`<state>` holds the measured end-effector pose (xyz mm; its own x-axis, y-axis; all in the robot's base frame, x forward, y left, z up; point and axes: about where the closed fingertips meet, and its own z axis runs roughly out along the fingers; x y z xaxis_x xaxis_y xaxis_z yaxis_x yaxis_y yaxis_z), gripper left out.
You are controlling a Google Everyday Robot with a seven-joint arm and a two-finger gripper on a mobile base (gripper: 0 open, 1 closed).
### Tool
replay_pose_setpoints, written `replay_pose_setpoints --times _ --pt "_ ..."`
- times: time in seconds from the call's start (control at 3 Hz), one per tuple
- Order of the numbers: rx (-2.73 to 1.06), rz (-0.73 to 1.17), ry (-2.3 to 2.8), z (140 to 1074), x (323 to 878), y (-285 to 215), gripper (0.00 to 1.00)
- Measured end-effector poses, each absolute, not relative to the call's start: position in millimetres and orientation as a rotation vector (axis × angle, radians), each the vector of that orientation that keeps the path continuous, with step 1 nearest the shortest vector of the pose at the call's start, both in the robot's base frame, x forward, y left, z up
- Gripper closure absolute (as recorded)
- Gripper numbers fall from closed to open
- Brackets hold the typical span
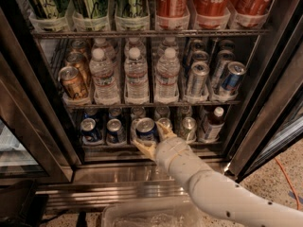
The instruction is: Pick pepsi can from bottom shelf of fridge
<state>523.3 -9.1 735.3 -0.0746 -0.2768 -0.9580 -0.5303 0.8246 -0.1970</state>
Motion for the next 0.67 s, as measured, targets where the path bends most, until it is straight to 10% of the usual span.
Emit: replay_pose_setpoints --times 0.67 --pt "-0.502 0.392 1.641 778 531 -94 1.00"
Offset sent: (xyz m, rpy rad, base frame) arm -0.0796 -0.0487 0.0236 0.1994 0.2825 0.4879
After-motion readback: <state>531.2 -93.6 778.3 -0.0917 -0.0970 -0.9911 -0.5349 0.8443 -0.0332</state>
